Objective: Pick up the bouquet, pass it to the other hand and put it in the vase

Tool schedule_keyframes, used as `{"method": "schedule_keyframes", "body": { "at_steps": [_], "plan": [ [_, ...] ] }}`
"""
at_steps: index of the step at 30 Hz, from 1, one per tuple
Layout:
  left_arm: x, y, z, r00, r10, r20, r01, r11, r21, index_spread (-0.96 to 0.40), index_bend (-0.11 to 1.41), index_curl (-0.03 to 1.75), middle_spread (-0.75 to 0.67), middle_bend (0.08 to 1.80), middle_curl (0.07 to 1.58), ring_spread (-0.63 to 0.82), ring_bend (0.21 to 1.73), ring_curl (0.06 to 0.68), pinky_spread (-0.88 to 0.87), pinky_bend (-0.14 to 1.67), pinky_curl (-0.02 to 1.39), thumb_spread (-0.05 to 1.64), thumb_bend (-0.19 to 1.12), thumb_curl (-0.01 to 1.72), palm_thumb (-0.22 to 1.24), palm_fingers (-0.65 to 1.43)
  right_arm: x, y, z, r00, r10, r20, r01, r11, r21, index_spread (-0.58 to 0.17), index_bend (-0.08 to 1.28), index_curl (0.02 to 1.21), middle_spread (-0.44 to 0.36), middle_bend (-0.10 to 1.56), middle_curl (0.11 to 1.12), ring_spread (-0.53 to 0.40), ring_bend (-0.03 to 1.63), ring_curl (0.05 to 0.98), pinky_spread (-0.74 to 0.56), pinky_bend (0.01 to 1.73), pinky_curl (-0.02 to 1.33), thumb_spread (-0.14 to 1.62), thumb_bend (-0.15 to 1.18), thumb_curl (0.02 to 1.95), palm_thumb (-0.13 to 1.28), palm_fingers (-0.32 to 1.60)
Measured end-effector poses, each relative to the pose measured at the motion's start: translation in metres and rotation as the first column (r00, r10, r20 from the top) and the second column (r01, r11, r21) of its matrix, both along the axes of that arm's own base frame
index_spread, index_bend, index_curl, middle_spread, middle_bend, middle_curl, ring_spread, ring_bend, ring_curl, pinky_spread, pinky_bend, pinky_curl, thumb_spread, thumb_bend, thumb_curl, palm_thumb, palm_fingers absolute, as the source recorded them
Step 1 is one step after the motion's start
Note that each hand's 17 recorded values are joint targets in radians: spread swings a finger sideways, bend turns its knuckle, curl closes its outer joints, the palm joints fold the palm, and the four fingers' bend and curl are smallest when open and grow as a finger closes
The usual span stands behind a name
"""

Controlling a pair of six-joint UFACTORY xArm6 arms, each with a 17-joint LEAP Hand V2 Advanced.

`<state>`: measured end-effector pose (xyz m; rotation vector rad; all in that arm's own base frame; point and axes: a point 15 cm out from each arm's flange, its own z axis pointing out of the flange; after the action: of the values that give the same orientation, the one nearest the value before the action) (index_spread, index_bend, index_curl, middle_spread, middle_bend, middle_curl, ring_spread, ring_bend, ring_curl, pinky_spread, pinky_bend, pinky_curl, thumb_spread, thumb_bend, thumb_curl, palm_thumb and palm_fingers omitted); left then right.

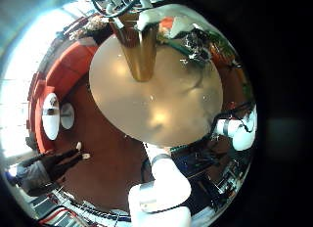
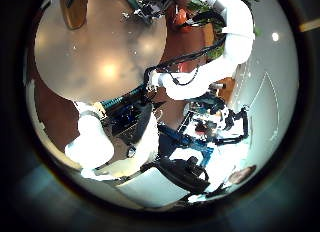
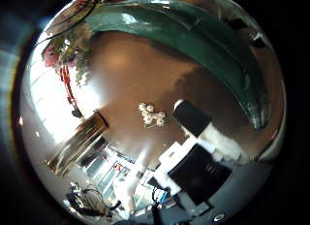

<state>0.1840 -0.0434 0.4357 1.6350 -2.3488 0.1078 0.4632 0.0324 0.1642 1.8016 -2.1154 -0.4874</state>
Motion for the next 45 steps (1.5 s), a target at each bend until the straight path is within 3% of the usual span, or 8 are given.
{"method": "schedule_keyframes", "body": {
  "at_steps": [7,11,16,20,26,36,45],
  "plan": [
    [-0.001,0.001,0.002,1.0,0.0,0.005,0.0,1.0,-0.001,0.04,0.18,0.36,0.4,0.2,0.35,0.59,0.44,0.204,0.54,0.18,0.26,1.1,-0.02,0.31,0.28,0.14,-0.016,-0.001,-0.013,0.996,0.026,-0.088,-0.031,0.998,-0.057,-0.344,0.25,0.6,-0.241,0.8,0.8,-0.273,1.32,0.581,-0.43,1.16,0.47,1.02,-0.02,0.49,0.71,0.69],
    [-0.001,0.002,0.002,1.0,0.001,0.005,-0.001,1.0,-0.001,0.04,0.18,0.36,0.39,0.2,0.35,0.59,0.44,0.204,0.54,0.18,0.26,1.1,-0.02,0.31,0.28,0.14,-0.014,-0.003,-0.016,0.995,0.044,-0.088,-0.052,0.995,-0.091,-0.446,0.41,0.75,-0.301,0.83,0.89,-0.29,1.35,0.616,-0.44,1.3,0.54,1.0,-0.01,0.5,0.77,0.84],
    [-0.002,0.003,0.002,1.0,0.007,0.002,-0.007,1.0,0.0,0.04,0.18,0.36,0.39,0.2,0.35,0.59,0.44,0.204,0.54,0.18,0.26,1.1,-0.02,0.31,0.28,0.14,-0.013,-0.004,-0.013,0.996,0.045,-0.083,-0.053,0.995,-0.09,-0.517,0.64,0.94,-0.35,0.9,1.01,-0.276,1.36,0.645,-0.37,1.39,0.58,0.97,-0.01,0.52,0.86,1.0],
    [-0.002,0.004,0.004,1.0,0.009,0.006,-0.009,1.0,0.001,0.04,0.18,0.36,0.39,0.2,0.35,0.59,0.44,0.204,0.54,0.18,0.26,1.1,-0.02,0.31,0.28,0.14,-0.008,-0.004,0.006,0.998,0.049,-0.038,-0.053,0.994,-0.095,-0.51,0.81,1.04,-0.348,0.99,1.07,-0.255,1.35,0.661,-0.32,1.37,0.6,0.95,0.0,0.55,0.93,1.12],
    [-0.004,0.005,0.005,1.0,0.013,0.009,-0.013,1.0,-0.003,0.04,0.18,0.36,0.39,0.2,0.35,0.59,0.44,0.204,0.54,0.18,0.26,1.1,-0.02,0.31,0.28,0.14,-0.008,-0.004,0.008,0.998,0.05,-0.034,-0.053,0.994,-0.096,-0.469,0.92,1.12,-0.325,1.09,1.11,-0.232,1.37,0.691,-0.26,1.38,0.62,0.95,0.08,0.64,1.12,1.14],
    [-0.002,0.004,0.008,1.0,0.018,0.014,-0.018,1.0,-0.003,0.04,0.18,0.36,0.39,0.2,0.35,0.6,0.45,0.204,0.54,0.18,0.26,1.1,-0.02,0.31,0.28,0.14,-0.008,-0.004,0.008,0.998,0.05,-0.034,-0.053,0.994,-0.096,-0.405,0.99,1.14,-0.274,1.16,1.11,-0.212,1.4,0.721,-0.21,1.37,0.66,0.93,0.11,0.76,1.2,1.12],
    [-0.001,0.001,0.01,1.0,0.02,0.018,-0.02,1.0,-0.013,0.04,0.18,0.37,0.39,0.2,0.34,0.6,0.45,0.204,0.54,0.18,0.26,1.1,-0.02,0.31,0.28,0.14,-0.008,-0.004,0.008,0.998,0.05,-0.034,-0.053,0.994,-0.096,-0.355,1.01,1.15,-0.234,1.21,1.09,-0.203,1.42,0.732,-0.2,1.36,0.7,0.92,0.09,0.87,1.18,1.12]
  ]
}}
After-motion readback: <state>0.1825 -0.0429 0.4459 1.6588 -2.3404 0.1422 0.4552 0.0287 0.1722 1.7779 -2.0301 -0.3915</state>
